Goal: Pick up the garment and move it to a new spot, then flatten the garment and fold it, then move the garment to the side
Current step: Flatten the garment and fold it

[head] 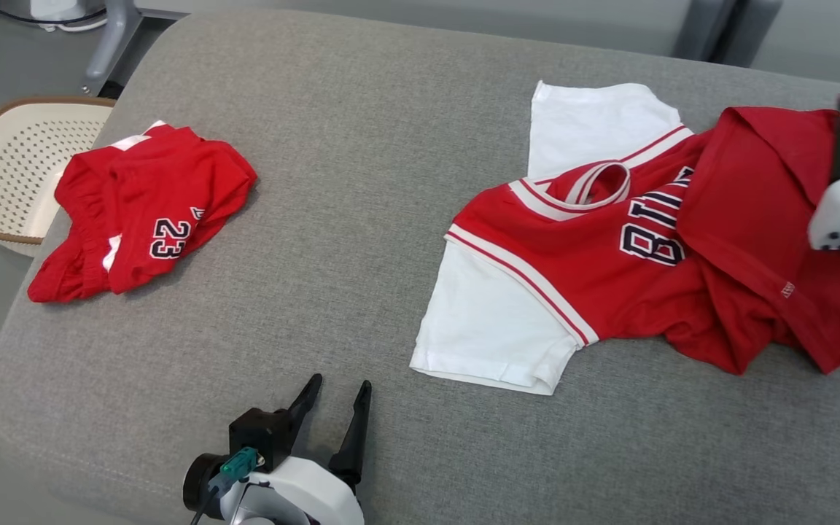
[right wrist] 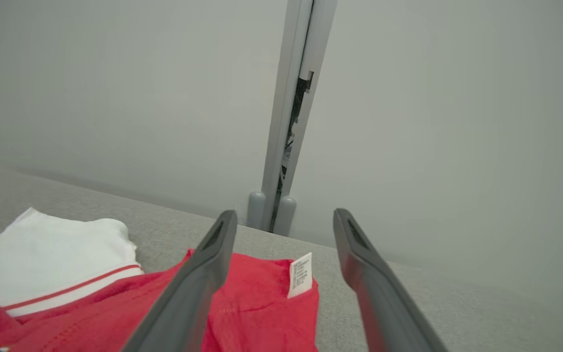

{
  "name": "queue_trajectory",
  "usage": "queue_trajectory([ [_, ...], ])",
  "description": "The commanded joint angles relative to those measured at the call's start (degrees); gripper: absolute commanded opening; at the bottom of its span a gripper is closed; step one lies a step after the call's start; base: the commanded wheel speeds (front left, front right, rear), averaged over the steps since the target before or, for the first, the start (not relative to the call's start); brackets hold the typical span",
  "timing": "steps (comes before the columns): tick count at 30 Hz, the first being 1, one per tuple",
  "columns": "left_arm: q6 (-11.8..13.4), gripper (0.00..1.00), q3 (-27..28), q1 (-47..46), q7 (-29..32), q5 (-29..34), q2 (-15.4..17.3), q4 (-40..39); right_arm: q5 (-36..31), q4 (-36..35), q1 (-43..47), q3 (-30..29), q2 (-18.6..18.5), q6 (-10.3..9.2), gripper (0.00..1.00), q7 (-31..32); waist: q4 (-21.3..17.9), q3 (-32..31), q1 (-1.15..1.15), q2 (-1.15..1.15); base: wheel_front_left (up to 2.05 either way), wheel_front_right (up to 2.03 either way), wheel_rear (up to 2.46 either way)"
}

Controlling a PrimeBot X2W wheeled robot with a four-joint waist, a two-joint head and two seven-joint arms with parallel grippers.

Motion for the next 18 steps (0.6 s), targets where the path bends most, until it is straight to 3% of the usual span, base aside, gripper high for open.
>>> queue_trajectory([
  [1, -0.04, 1.00, 0.21, -0.59, -0.01, 0.12, 0.24, -0.06, 1.24, -1.32, 0.79, 1.00, 0.49, 0.01, 1.00, -0.43, -1.04, -0.39, 0.00, 0.00, 0.00, 0.00, 0.00],
  [6, 0.04, 1.00, 0.87, -0.24, -0.02, 0.47, 0.26, 0.26, 10.32, -7.75, 6.86, 12.23, 3.81, 0.00, 1.00, -0.38, -3.45, -1.63, 0.00, 0.00, 0.00, 0.00, 0.00],
  [10, -0.09, 1.00, 1.47, 0.64, -0.02, 0.79, 0.27, 0.46, 17.77, -11.99, 13.02, 19.88, 3.40, 0.00, 1.00, -0.39, -5.13, -2.52, 0.00, 0.00, 0.00, 0.00, 0.00],
  [18, -0.58, 1.00, 2.35, 1.15, -0.01, 1.57, 0.25, 0.86, 23.98, -17.25, 23.87, 24.52, 0.28, 0.00, 1.00, -0.40, -7.54, -3.70, 0.00, 0.00, 0.00, 0.00, 0.00],
])
